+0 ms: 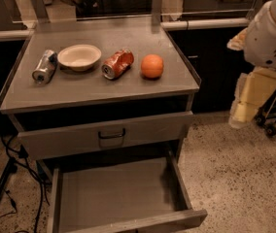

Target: Place orange into middle drawer

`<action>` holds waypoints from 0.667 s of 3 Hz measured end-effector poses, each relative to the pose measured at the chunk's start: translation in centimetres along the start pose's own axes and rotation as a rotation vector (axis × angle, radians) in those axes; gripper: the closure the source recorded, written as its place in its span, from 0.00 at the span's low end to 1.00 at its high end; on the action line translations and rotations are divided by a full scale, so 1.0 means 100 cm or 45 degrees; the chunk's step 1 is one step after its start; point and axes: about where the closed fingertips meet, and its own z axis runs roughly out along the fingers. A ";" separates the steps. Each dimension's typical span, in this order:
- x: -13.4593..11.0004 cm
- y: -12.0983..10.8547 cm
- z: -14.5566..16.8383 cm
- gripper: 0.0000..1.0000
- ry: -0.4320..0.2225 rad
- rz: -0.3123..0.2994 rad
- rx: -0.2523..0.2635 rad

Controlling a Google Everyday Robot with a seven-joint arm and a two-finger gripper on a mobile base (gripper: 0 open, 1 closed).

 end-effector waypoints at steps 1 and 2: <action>-0.025 -0.022 0.019 0.00 -0.031 -0.059 -0.005; -0.046 -0.037 0.036 0.00 -0.047 -0.115 -0.028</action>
Offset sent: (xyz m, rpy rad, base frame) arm 0.0812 0.0626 -0.0232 0.0101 0.0153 0.1574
